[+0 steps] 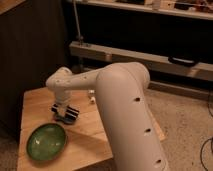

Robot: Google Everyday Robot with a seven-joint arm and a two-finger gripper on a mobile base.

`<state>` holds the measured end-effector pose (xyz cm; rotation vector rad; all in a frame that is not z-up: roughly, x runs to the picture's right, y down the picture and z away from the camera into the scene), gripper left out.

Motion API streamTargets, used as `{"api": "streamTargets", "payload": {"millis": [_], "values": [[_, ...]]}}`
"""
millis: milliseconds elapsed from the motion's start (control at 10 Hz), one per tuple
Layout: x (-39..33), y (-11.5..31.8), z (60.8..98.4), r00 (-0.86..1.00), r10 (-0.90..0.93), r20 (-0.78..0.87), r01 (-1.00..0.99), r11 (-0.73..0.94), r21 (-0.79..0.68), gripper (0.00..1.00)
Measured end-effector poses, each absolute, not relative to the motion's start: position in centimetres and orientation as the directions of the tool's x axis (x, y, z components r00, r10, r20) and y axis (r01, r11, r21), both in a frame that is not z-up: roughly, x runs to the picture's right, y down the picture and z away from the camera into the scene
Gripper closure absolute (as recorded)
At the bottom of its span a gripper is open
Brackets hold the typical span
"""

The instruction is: Place the eraser on the white sponge

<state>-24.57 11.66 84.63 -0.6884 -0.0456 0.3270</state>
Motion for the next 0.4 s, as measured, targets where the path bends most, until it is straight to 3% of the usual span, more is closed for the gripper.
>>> {"api": "streamTargets", "payload": {"millis": [400], "values": [[-24.57,11.91,84.46,0.944,0.324,-0.069,-0.290,0.709,-0.643,0.20]]}}
